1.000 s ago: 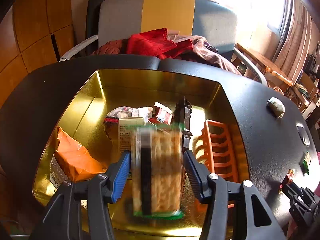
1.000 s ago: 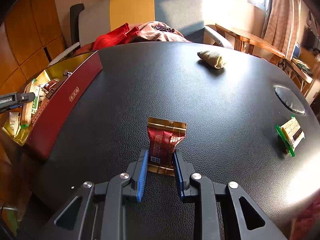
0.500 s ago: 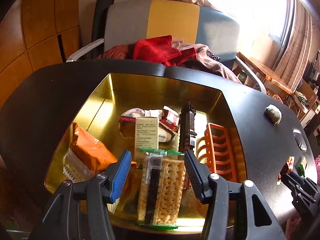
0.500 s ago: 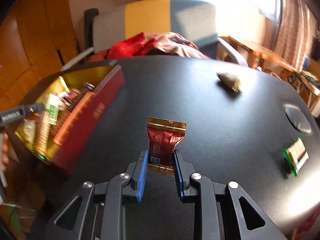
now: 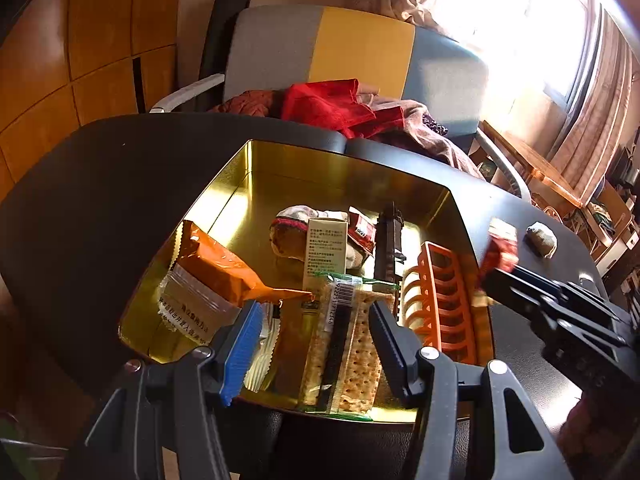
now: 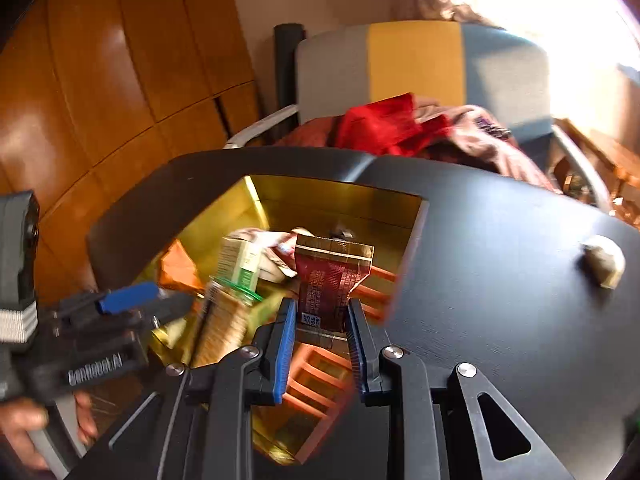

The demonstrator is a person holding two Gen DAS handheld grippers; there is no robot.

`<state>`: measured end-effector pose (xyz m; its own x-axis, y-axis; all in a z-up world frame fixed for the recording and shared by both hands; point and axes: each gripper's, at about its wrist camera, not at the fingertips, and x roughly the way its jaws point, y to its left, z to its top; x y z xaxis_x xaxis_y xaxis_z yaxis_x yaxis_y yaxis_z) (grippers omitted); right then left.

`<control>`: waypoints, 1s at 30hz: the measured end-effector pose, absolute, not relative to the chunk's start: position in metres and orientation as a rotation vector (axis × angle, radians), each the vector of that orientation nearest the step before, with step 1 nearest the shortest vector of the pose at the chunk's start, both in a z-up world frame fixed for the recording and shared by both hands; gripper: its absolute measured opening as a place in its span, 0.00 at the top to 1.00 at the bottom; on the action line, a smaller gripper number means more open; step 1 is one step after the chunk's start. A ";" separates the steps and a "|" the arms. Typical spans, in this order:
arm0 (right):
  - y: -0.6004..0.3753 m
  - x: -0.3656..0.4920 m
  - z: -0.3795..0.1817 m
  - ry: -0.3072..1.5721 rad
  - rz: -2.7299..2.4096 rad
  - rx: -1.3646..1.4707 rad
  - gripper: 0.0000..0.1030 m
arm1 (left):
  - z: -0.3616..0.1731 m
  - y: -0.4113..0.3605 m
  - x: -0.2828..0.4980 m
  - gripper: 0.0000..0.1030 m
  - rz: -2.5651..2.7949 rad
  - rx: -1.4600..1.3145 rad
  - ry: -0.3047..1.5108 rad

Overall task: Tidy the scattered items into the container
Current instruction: 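Carry the red candy packet into the gold box and open the right tool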

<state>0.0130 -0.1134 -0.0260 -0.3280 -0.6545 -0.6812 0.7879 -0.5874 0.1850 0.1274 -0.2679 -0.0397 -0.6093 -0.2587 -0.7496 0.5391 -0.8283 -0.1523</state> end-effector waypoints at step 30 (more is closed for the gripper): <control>-0.149 0.001 -0.044 0.183 -1.935 1.009 0.72 | -0.038 -0.267 0.139 0.45 -2.428 1.031 0.575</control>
<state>0.0007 -0.1491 -0.0435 -0.2449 -0.6586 -0.7116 0.7804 -0.5694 0.2584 0.1392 -0.2672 -0.0383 -0.6262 -0.2296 -0.7451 0.5397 -0.8174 -0.2016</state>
